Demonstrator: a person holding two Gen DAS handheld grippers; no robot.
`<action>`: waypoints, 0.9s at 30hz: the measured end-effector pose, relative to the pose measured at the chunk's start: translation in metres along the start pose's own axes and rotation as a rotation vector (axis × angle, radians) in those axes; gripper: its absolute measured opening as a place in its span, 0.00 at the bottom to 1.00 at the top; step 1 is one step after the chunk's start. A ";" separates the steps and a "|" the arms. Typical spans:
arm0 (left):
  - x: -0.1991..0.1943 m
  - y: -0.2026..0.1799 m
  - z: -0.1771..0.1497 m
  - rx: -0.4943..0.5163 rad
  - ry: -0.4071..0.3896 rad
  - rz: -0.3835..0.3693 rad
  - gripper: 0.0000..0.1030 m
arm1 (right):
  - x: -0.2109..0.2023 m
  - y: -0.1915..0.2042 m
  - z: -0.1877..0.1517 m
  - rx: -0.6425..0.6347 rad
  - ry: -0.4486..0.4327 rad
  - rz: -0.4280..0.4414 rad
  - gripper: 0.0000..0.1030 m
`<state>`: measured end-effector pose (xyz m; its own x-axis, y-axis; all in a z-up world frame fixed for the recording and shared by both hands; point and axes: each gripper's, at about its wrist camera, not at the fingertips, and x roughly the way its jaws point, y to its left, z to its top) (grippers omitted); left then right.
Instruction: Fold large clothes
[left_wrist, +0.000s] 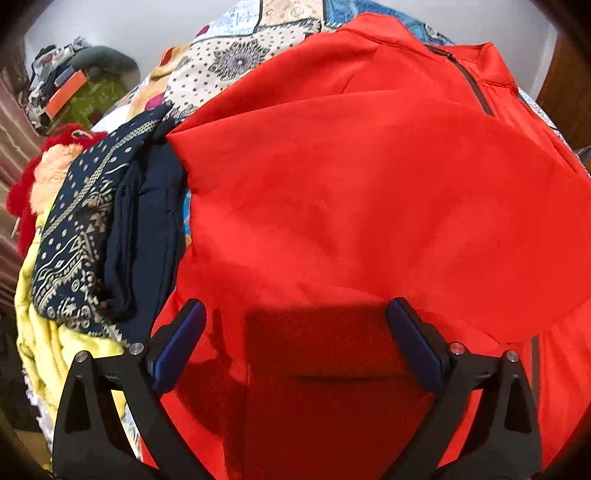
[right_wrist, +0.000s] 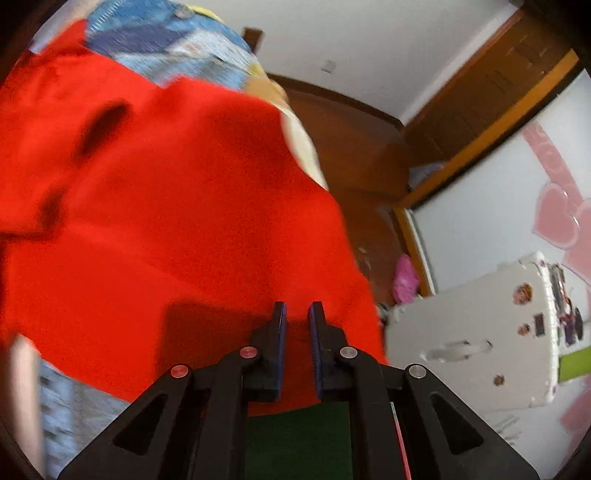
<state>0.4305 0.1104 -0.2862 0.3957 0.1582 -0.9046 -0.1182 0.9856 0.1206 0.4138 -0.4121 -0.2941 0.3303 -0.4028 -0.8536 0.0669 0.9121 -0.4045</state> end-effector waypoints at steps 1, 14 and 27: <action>-0.003 -0.002 0.002 -0.001 0.010 0.004 0.96 | 0.006 -0.007 -0.003 0.013 0.015 0.001 0.08; -0.084 -0.121 0.039 0.192 -0.164 -0.169 0.96 | -0.014 -0.089 -0.025 0.314 0.029 0.578 0.08; -0.051 -0.253 0.037 0.403 -0.112 -0.258 0.96 | -0.005 -0.074 -0.046 0.164 0.005 0.476 0.08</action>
<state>0.4742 -0.1451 -0.2556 0.4636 -0.1110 -0.8791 0.3499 0.9344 0.0665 0.3640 -0.4813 -0.2747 0.3556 0.0613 -0.9326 0.0569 0.9946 0.0871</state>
